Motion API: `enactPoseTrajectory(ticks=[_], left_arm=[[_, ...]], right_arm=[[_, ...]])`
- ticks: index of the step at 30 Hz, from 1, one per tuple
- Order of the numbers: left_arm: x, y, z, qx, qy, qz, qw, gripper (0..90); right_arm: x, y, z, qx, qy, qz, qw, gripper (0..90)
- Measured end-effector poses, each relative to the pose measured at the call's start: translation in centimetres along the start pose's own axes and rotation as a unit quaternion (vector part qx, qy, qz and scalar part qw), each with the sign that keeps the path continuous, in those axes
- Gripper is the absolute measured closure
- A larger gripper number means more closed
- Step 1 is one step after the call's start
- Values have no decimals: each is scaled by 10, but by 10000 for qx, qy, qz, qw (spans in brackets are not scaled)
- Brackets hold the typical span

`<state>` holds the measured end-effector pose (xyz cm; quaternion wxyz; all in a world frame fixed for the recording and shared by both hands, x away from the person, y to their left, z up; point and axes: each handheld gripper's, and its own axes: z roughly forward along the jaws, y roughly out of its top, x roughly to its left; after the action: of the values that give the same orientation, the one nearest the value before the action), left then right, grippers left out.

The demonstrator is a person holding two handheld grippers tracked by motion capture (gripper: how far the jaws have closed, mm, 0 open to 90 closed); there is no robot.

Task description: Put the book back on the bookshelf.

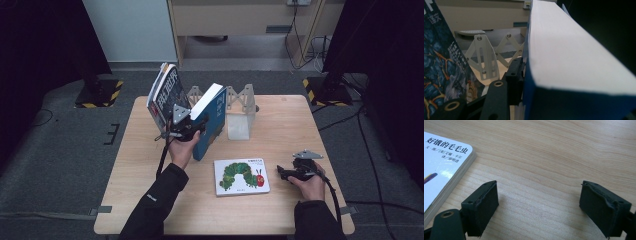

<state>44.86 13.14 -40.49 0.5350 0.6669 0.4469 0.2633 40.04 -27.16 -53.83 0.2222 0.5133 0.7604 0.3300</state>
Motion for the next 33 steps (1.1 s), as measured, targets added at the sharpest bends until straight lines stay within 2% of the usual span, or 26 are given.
enactPoseTrajectory(ticks=[5, 8, 13, 17, 23, 27, 31, 33], left_arm=[[0, -3, -4, -16, 49, -54, 10000, 552], [-3, -2, -3, 20, 187, -15, 9998, 574], [-10, -3, 1, -92, 413, 39, 9991, 583], [-13, -2, 7, -104, 366, -27, 9993, 581], [-15, 0, 19, -183, 472, -84, 9987, 580], [-14, 2, 26, -215, 467, -154, 9986, 578], [-14, 0, 25, -247, 418, -64, 9988, 562], [-14, -2, 22, -219, 372, -94, 9990, 555]], right_arm=[[0, 0, 0, -3, -8, 8, 10000, 155], [0, 0, 0, -2, -8, 8, 10000, 154], [0, 0, 0, -1, -8, 6, 10000, 154], [0, 0, 0, -2, -8, 0, 10000, 154], [0, 0, 0, 12, 9, -6, 10000, 154], [0, 0, 0, 14, 16, -12, 10000, 154], [0, 0, 0, 14, 15, -9, 10000, 154], [0, 0, 0, 14, 14, -10, 10000, 154]])
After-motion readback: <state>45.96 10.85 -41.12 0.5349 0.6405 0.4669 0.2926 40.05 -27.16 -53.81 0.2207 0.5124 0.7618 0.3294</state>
